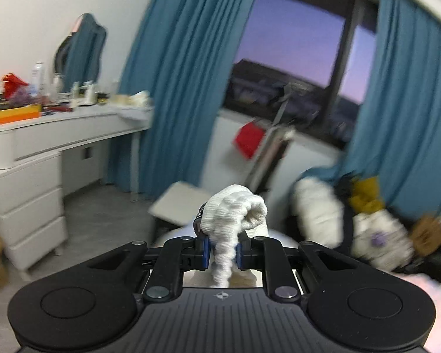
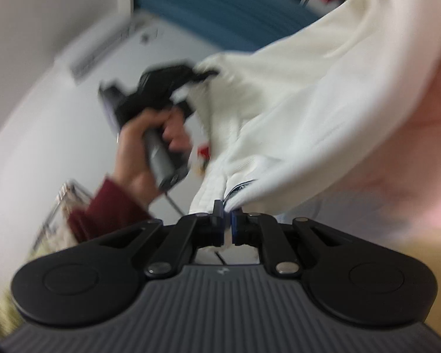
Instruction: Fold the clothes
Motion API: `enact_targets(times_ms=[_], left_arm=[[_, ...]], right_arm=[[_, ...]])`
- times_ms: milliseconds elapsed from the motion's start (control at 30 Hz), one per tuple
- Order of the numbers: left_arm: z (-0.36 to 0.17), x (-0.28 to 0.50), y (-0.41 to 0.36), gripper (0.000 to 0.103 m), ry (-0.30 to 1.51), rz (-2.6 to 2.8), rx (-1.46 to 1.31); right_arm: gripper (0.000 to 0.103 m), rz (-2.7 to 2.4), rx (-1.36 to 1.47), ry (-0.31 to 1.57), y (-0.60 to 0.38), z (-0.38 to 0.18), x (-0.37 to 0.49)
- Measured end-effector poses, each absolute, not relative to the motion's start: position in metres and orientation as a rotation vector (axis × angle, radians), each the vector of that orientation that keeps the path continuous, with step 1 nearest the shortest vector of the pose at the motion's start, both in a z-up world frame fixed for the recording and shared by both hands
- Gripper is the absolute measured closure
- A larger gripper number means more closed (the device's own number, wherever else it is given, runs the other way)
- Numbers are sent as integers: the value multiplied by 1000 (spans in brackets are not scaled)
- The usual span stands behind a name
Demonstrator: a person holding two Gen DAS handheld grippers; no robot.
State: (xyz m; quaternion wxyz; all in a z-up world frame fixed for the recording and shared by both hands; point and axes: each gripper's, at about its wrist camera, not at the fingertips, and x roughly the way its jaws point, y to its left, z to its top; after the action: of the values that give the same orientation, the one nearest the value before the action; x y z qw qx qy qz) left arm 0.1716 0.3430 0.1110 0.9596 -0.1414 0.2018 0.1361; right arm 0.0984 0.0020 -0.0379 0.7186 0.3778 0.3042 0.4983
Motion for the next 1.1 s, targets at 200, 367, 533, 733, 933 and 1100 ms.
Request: enact_targets(times_ms=[200, 367, 533, 733, 933, 1100], left_arm=[[34, 177, 408, 82, 524, 366, -399], [13, 163, 414, 66, 543, 312, -349], [21, 130, 401, 54, 541, 278, -327], [42, 68, 364, 36, 520, 300, -264], [77, 9, 303, 31, 476, 274, -192], [98, -27, 224, 30, 439, 206, -123]], right_arm=[[96, 1039, 554, 902, 75, -94, 124], [96, 1036, 570, 937, 74, -102, 130], [92, 1038, 462, 917, 68, -77, 125], [44, 943, 323, 835, 42, -61, 110], [28, 841, 254, 757, -5, -42, 92], [28, 760, 179, 654, -56, -10, 76]])
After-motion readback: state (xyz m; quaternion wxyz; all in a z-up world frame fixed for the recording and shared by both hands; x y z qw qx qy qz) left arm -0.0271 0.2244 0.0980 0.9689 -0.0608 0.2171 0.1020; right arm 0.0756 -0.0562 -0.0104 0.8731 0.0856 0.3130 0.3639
